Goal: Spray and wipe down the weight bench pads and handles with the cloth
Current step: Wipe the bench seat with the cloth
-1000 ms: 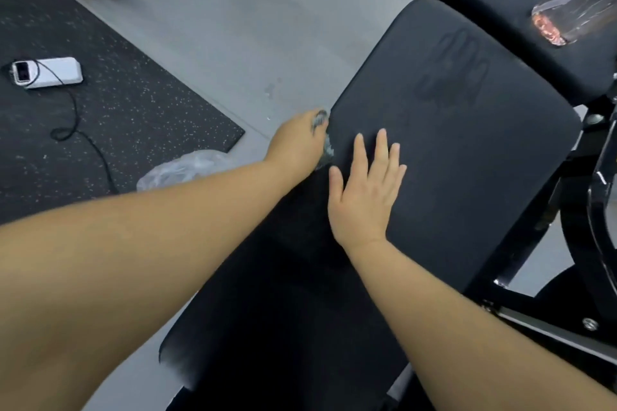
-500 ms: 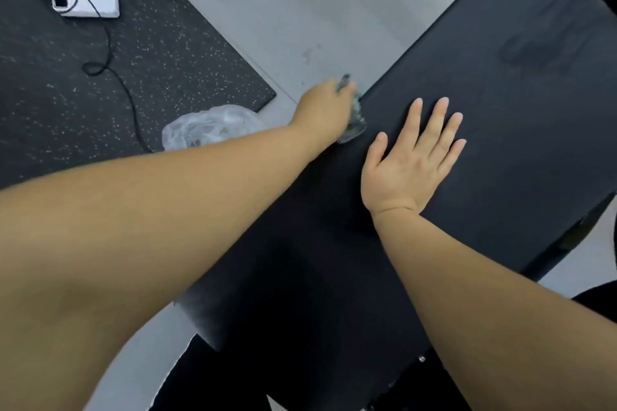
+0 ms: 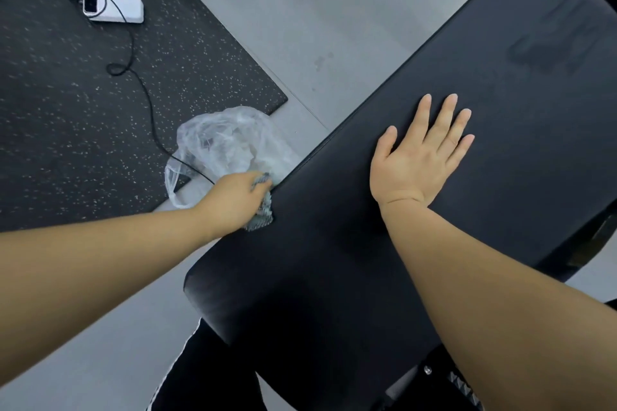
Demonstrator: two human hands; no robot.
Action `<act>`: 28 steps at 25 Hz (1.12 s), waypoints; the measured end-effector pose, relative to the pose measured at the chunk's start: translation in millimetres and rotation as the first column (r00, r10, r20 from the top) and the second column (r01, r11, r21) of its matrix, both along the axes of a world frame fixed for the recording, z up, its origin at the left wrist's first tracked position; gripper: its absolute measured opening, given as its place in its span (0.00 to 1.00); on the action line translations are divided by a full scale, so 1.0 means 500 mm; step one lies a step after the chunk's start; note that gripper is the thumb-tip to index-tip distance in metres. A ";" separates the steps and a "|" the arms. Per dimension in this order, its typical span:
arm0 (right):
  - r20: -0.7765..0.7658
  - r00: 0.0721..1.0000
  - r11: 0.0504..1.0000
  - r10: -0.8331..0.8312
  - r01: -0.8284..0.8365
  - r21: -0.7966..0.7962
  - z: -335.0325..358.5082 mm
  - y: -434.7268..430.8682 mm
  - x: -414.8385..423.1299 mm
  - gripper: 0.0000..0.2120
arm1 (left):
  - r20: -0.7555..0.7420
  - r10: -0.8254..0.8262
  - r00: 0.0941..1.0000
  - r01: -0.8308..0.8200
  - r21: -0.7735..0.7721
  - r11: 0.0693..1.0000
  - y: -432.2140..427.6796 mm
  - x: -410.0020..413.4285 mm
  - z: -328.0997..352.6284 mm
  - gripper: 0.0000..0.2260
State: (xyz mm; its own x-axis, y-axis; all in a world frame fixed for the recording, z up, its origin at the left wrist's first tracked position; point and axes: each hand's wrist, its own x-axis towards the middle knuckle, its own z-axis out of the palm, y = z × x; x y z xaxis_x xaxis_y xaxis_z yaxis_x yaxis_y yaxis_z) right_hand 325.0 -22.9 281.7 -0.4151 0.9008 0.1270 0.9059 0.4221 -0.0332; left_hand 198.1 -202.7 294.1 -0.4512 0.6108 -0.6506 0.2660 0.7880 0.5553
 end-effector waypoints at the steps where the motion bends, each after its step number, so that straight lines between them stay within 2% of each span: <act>1: -0.005 1.000 1.000 0.000 0.000 0.008 -0.001 0.000 0.000 0.29 | 0.016 0.046 0.999 -0.046 0.052 0.998 0.036 0.004 0.006 0.15; 4: -0.032 0.999 1.000 0.014 -0.014 0.019 -0.004 -0.002 0.002 0.29 | 0.049 0.196 0.979 -0.202 0.251 0.947 0.215 0.005 0.025 0.13; 6: -0.044 0.999 0.999 0.017 -0.015 0.032 -0.007 -0.001 0.001 0.29 | 0.025 0.181 0.983 -0.180 0.304 0.936 0.307 0.007 0.038 0.16; 9: -0.042 0.999 0.999 0.023 -0.021 0.037 -0.007 0.000 0.004 0.29 | -0.096 0.098 0.991 -0.066 0.295 0.953 0.306 0.025 0.020 0.17; 11: -0.051 0.998 0.999 0.025 -0.023 0.037 -0.008 0.000 0.002 0.29 | -0.110 0.112 0.988 -0.075 0.298 0.952 0.238 0.034 0.007 0.15; 13: -0.061 0.998 1.000 0.011 -0.009 0.029 -0.005 -0.001 0.003 0.28 | -0.080 0.108 0.991 -0.086 0.244 0.966 0.147 0.041 -0.003 0.13; 16: -0.033 0.999 0.999 0.007 -0.006 0.033 -0.004 -0.003 0.000 0.28 | -0.060 0.046 0.997 -0.042 0.063 0.997 0.014 0.030 -0.019 0.14; 18: -0.027 1.000 1.000 -0.003 0.004 0.028 -0.004 -0.004 0.001 0.29 | 0.010 0.077 0.997 -0.077 -0.022 0.997 -0.005 0.025 -0.013 0.14; 21: -0.017 1.000 1.000 -0.001 0.001 0.022 -0.003 -0.003 0.002 0.29 | 0.062 0.168 0.984 -0.173 0.100 0.980 0.126 0.016 0.010 0.12; 24: -0.015 1.000 0.999 0.003 -0.003 0.041 -0.007 -0.004 0.002 0.30 | 0.012 0.133 0.991 -0.133 0.216 0.967 0.275 0.009 0.030 0.17; 26: -0.009 1.000 0.998 0.003 -0.002 0.058 -0.007 0.001 0.003 0.30 | -0.055 0.082 0.995 -0.065 0.260 0.963 0.293 0.016 0.012 0.15; 28: -0.001 1.000 0.998 -0.002 0.002 0.058 -0.006 0.001 0.003 0.30 | -0.094 0.065 0.993 -0.034 0.302 0.953 0.235 0.031 -0.002 0.12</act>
